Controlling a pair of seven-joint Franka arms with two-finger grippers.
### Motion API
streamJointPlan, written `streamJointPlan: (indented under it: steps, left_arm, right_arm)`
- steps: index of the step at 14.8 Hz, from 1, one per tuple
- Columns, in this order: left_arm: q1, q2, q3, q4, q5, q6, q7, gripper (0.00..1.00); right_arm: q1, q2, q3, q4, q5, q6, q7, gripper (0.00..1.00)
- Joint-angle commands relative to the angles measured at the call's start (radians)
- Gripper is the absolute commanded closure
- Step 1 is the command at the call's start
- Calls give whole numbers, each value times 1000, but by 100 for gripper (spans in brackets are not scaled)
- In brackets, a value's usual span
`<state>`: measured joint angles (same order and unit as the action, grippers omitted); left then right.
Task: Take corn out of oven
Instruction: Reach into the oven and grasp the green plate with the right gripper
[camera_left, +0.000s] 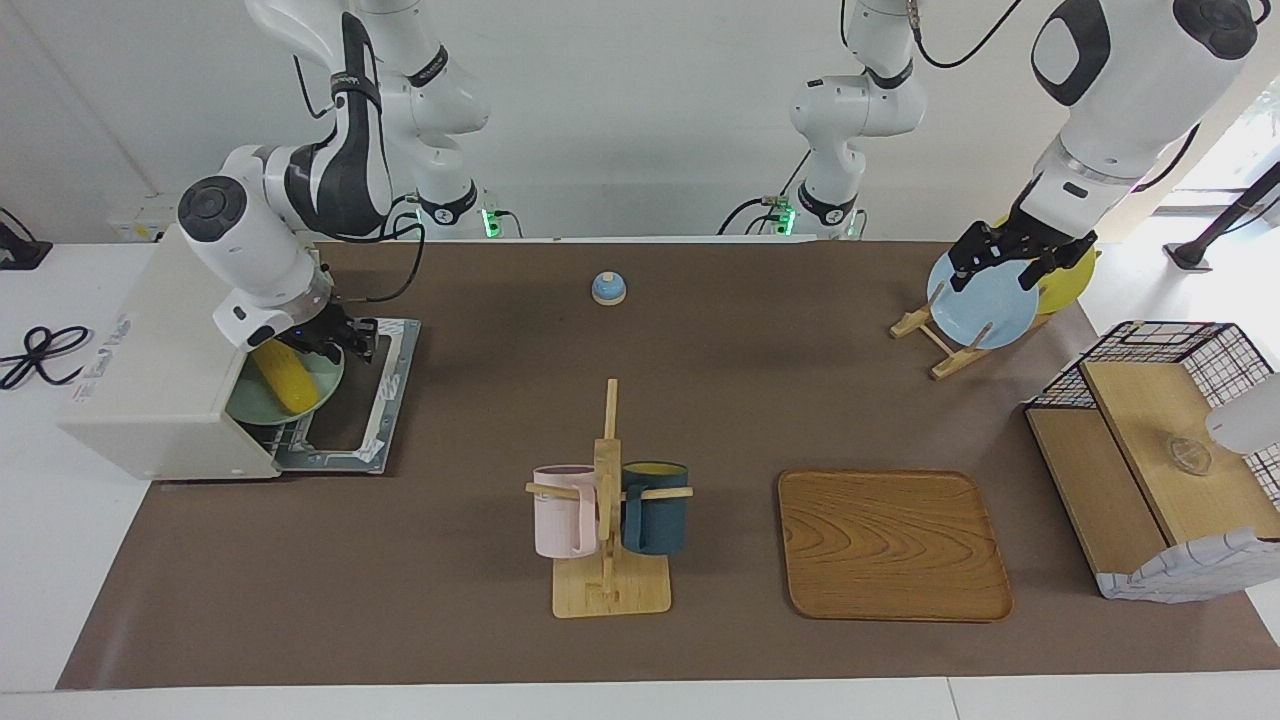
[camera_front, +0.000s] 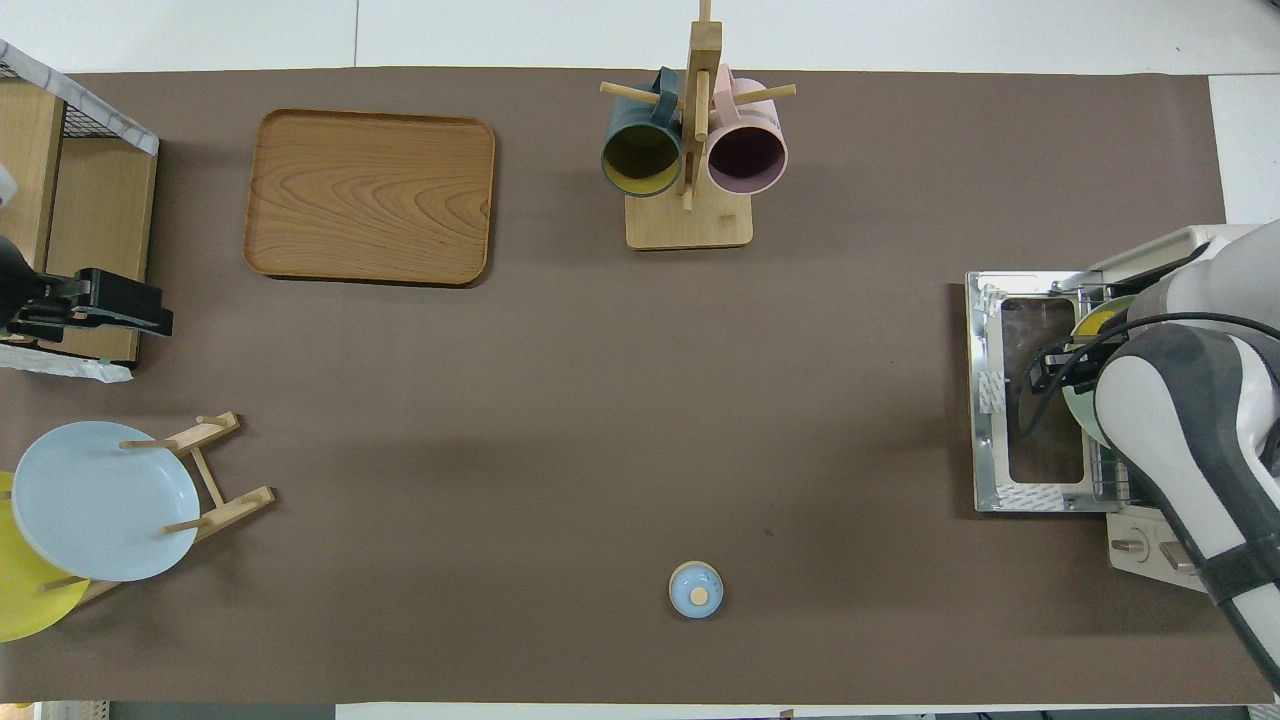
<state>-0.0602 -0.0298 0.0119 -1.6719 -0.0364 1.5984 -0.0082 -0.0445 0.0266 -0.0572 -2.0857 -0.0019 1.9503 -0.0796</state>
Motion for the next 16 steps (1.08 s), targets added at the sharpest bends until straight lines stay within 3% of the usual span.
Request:
streamJointPlan:
  steps: [1,6,8,16]
  left_arm:
    - [8,-12,-7,0,23,-14,5,0]
    - [8,-13,-7,0,23,-14,5,0]
    - [8,-13,-7,0,23,-14,5,0]
    - [8,-12,-7,0,23,-14,5,0]
  right_arm:
    - [-34,-28,8,-51,-9,13,-42,56]
    - [-32,-45,8,-106,-35,107,-110,63]
    - [-29,-47,8,-106,-98,111,-118,63]
    - [-28,-51,10,-131,-98,125,-118,64]
